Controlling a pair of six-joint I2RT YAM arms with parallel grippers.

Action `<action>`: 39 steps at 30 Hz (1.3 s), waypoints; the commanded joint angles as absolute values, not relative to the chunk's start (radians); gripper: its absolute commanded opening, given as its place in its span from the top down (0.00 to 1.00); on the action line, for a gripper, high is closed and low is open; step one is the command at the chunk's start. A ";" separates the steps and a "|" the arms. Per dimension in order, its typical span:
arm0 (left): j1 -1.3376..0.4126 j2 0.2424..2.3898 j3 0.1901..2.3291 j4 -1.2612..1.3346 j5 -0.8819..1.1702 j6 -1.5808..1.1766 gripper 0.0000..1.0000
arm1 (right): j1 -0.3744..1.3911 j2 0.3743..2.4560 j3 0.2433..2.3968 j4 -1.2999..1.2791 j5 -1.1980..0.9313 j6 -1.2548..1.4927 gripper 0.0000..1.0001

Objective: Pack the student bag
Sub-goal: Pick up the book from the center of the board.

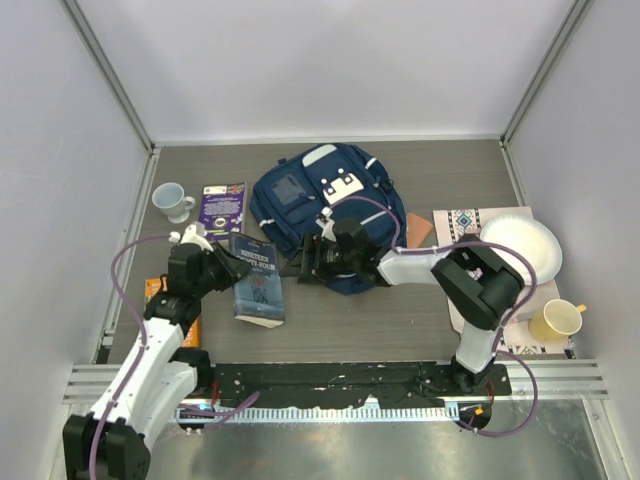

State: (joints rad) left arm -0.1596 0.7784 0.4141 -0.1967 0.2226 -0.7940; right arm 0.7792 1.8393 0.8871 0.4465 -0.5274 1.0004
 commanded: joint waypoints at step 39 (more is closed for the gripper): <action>-0.206 0.939 0.664 0.549 0.113 -1.135 1.00 | 0.824 1.732 0.867 1.051 -0.338 1.709 0.14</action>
State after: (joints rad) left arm -0.2031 0.9817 0.6559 0.3630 0.1055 -1.0985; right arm 0.8185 1.7264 0.7975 0.9520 -0.4042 1.6947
